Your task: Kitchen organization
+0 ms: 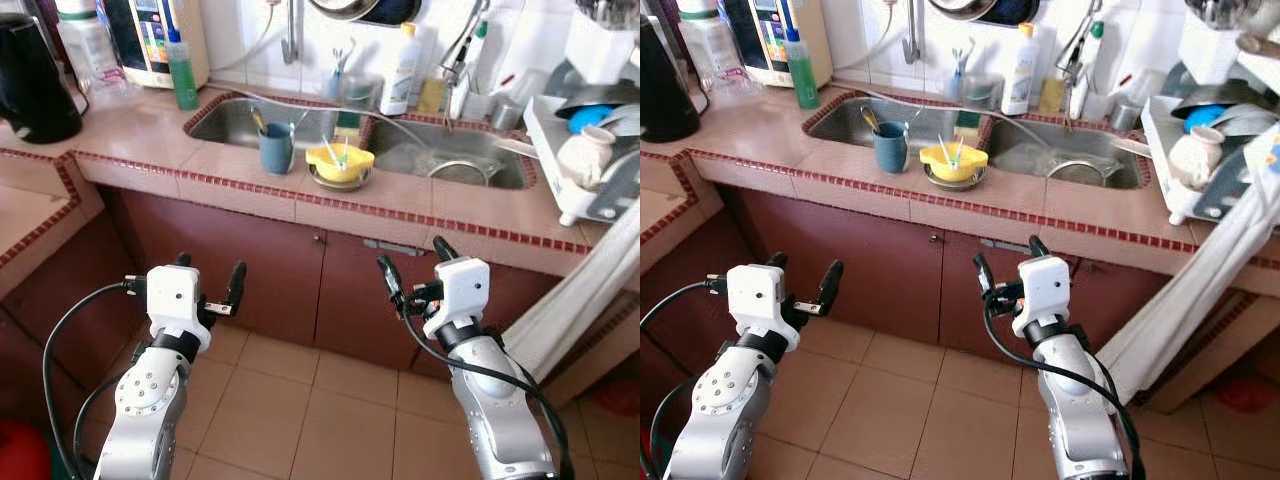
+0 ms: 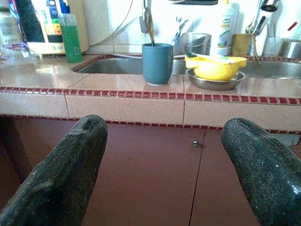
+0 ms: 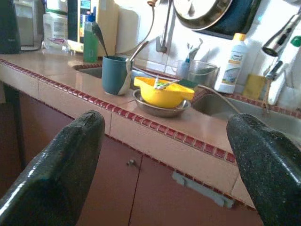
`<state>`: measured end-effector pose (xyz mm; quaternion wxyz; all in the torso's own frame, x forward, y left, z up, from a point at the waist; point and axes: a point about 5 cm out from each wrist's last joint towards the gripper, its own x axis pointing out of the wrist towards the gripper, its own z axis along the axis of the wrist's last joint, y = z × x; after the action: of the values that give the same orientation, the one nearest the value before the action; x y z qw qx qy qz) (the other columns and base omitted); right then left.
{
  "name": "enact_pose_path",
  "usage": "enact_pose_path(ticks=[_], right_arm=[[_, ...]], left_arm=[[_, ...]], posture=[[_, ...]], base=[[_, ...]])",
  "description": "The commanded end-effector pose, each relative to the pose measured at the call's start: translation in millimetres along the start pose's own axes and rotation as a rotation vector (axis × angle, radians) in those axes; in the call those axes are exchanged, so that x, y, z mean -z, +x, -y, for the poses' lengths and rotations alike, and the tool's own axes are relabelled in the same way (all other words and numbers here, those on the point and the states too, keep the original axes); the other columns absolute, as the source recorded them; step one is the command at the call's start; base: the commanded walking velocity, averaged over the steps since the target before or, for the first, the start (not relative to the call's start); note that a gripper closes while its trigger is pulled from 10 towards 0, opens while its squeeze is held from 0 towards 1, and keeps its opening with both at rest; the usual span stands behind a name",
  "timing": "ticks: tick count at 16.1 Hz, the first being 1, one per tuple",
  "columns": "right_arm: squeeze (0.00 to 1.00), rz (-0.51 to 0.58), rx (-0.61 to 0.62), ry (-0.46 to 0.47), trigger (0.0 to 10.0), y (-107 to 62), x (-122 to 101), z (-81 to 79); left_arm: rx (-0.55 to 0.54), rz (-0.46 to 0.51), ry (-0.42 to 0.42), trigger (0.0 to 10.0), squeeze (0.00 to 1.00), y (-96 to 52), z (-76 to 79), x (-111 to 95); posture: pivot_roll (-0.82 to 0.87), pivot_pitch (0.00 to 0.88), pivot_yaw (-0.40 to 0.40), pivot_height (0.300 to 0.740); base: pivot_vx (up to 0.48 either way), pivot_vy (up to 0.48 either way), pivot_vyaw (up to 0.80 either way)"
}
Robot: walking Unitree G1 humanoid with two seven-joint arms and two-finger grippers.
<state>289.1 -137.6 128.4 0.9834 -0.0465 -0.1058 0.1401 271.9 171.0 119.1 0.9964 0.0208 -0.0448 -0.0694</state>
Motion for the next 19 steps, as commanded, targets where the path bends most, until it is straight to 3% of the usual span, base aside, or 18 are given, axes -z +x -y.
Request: enact_pose_path(ticks=[1, 19], right_arm=[[0.00, 0.011, -0.015, -0.009, 10.0, 2.8, -2.3, -0.9], [0.00, 0.005, -0.045, -0.029, 10.0, -0.5, 0.7, -4.6]], left_arm=[[0.006, 0.004, 0.002, 10.0, 0.00, 2.1, 0.7, -2.3], [0.004, -0.005, 0.010, 10.0, 0.00, -1.2, 0.1, -1.0]], posture=[[-0.06, 0.000, -0.031, 0.740], [-0.05, 0.000, -0.034, 0.740]], base=[[0.307, 0.000, 0.00], [0.306, 0.000, 0.00]])
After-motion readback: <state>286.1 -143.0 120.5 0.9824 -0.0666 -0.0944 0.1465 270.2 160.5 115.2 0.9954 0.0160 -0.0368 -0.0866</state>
